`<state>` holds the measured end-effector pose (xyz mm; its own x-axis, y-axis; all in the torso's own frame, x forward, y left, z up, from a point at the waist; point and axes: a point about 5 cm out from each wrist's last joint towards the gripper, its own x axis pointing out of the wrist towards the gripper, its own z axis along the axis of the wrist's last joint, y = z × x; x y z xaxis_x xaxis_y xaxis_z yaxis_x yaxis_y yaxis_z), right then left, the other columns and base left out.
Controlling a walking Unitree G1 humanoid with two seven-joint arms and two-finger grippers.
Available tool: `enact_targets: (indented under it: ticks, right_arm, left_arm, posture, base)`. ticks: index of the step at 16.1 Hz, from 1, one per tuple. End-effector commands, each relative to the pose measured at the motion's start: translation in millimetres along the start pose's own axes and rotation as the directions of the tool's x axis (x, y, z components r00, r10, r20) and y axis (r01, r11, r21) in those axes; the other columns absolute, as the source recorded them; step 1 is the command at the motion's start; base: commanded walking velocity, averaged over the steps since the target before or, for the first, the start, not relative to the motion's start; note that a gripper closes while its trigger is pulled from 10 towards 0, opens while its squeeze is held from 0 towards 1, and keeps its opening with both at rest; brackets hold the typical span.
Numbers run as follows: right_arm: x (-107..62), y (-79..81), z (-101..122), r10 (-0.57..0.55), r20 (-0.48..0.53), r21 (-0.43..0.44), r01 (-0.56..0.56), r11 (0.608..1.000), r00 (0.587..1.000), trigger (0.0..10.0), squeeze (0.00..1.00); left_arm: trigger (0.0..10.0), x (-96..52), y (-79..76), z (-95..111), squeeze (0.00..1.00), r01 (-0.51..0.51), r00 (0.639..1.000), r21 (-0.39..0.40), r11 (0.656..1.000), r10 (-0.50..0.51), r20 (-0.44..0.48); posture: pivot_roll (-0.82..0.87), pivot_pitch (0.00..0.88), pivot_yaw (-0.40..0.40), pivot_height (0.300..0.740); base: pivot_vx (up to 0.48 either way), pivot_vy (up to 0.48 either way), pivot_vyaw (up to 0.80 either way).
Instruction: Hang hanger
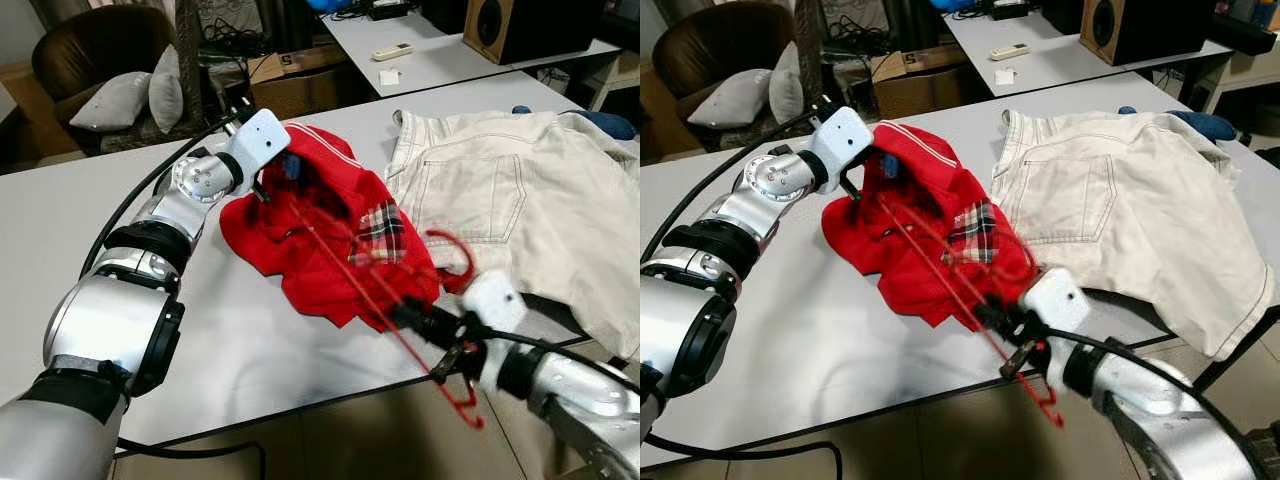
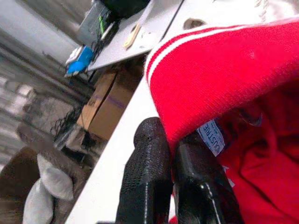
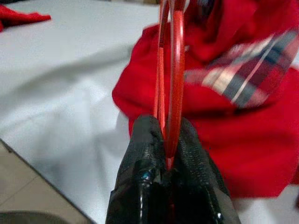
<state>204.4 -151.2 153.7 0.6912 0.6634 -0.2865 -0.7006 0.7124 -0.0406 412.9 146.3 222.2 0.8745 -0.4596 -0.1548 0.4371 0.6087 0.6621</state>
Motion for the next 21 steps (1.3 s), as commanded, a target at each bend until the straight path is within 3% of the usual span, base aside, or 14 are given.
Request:
enact_targets:
  ticks: [1,4,7,11,13,14,16,17,19,20,21]
  right_arm:
    - [4.6,-2.9,0.1,-0.023,-0.012,0.016,0.023,1.000,1.000,10.0,0.00]
    - [18.5,-24.6,-4.7,-0.191,-0.051,0.110,0.196,0.974,0.980,10.0,0.00]
    - [37.6,-40.3,4.7,-0.254,-0.010,0.196,0.251,0.948,0.967,10.0,0.00]
    - [47.5,-57.5,27.5,-0.347,0.093,0.280,0.310,0.908,0.933,10.0,0.00]
    - [57.4,-57.6,42.0,-0.318,0.158,0.267,0.270,0.925,0.935,10.0,0.00]
    - [69.7,-53.6,60.8,-0.271,0.234,0.246,0.213,0.946,0.934,10.0,0.00]
    - [82.9,-53.5,92.5,-0.239,0.350,0.224,0.167,0.960,0.906,10.0,0.00]
    - [84.9,-54.7,102.5,-0.238,0.386,0.219,0.162,0.962,0.891,10.0,0.00]
    - [81.2,-61.1,156.8,-0.229,0.568,0.251,0.099,0.963,0.791,10.0,0.00]
    - [81.2,-61.1,156.8,-0.229,0.568,0.251,0.099,0.963,0.791,10.0,0.00]
    - [75.9,-59.6,161.2,-0.223,0.589,0.266,0.074,0.961,0.777,10.0,0.00]
  left_arm:
    - [0.0,-0.2,11.3,14.6,0.00,0.000,0.999,0.037,0.999,-0.001,0.044]
    - [0.0,-2.1,12.5,18.9,0.00,0.040,0.997,0.098,0.994,-0.047,0.065]
    - [0.0,-4.8,4.8,13.9,0.00,0.096,0.993,0.158,0.983,-0.106,0.060]
    - [0.0,-14.5,16.1,-3.1,0.00,0.010,1.000,0.149,0.989,-0.012,0.014]
    - [0.0,-20.8,32.2,-2.9,0.00,-0.071,0.997,0.133,0.989,0.069,0.021]
    - [0.0,-26.8,54.6,8.0,0.00,-0.150,0.988,0.115,0.982,0.145,0.048]
    - [0.0,-35.4,84.0,29.5,0.00,-0.238,0.969,0.120,0.964,0.227,0.098]
    - [0.0,-37.7,91.0,36.6,0.00,-0.258,0.963,0.136,0.957,0.243,0.115]
    - [0.0,-54.5,129.9,87.5,0.00,-0.380,0.916,0.250,0.891,0.326,0.233]
    - [0.0,-54.5,129.9,87.5,0.00,-0.380,0.916,0.250,0.891,0.326,0.233]
    - [0.0,-61.0,140.4,110.5,0.00,-0.410,0.899,0.287,0.866,0.331,0.286]
  posture:
    - [-0.17,0.000,0.135,0.740]
    - [-0.16,0.000,0.126,0.740]
    - [-0.14,0.000,0.106,0.740]
    - [-0.12,0.000,0.095,0.740]
    - [-0.12,0.000,0.098,0.740]
    - [-0.11,0.000,0.098,0.740]
    - [-0.11,0.000,0.098,0.740]
    - [-0.11,0.000,0.098,0.740]
    - [-0.09,0.000,0.091,0.740]
    - [-0.09,0.000,0.091,0.740]
    - [-0.08,0.000,0.095,0.740]
  base:
    - [0.000,0.000,0.00]
    - [0.000,0.000,0.00]
    - [0.000,0.000,0.00]
    - [0.000,0.000,0.00]
    - [0.000,0.000,0.00]
    - [0.000,0.000,0.00]
    - [0.000,0.000,0.00]
    - [0.000,0.000,0.00]
    - [0.000,0.000,0.00]
    - [0.000,0.000,0.00]
    - [0.000,0.000,0.00]
